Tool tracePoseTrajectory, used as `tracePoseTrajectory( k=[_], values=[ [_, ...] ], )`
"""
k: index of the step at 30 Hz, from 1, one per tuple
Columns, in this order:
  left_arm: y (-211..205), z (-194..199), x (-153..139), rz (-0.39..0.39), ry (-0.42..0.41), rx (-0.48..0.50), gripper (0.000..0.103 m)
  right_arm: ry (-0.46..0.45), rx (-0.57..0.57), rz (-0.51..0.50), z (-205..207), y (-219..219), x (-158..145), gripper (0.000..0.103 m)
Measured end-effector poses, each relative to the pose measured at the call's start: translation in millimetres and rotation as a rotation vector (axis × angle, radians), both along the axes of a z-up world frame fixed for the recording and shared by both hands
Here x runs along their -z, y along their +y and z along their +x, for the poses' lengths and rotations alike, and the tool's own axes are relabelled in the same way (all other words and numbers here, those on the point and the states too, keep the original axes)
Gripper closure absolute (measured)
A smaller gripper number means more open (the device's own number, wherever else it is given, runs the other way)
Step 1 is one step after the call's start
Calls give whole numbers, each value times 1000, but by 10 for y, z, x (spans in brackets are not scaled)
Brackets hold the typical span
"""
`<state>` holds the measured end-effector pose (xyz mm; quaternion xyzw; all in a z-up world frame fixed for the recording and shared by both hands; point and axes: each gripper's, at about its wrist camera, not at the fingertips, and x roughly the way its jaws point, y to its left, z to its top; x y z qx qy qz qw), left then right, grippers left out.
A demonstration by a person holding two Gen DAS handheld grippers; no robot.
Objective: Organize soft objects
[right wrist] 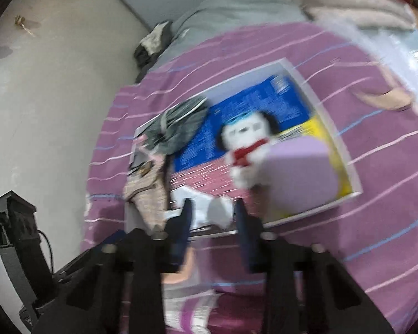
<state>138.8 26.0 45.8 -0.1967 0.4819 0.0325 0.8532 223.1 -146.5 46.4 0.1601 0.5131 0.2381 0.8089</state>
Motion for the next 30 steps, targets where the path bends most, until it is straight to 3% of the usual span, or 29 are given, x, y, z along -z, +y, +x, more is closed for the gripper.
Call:
tracePoseTrajectory(
  k=[7,15,20,26,30],
  values=[
    [-2,72,85,26,71,9,36,88,-77,-34,131,303,177,80],
    [-65,9,-127,80,16,1,36,25,14,-40,164,198,186,81],
    [-54,-14,-186,79,-5,-10,36,42,42,-5,191,101,227,80],
    [-5,-19,-177,63,-5,-33,36,62,-46,104,107,141,117,80],
    [29,-29,-177,52,-3,-47,36,89,-45,36,116,249,218,81]
  ],
)
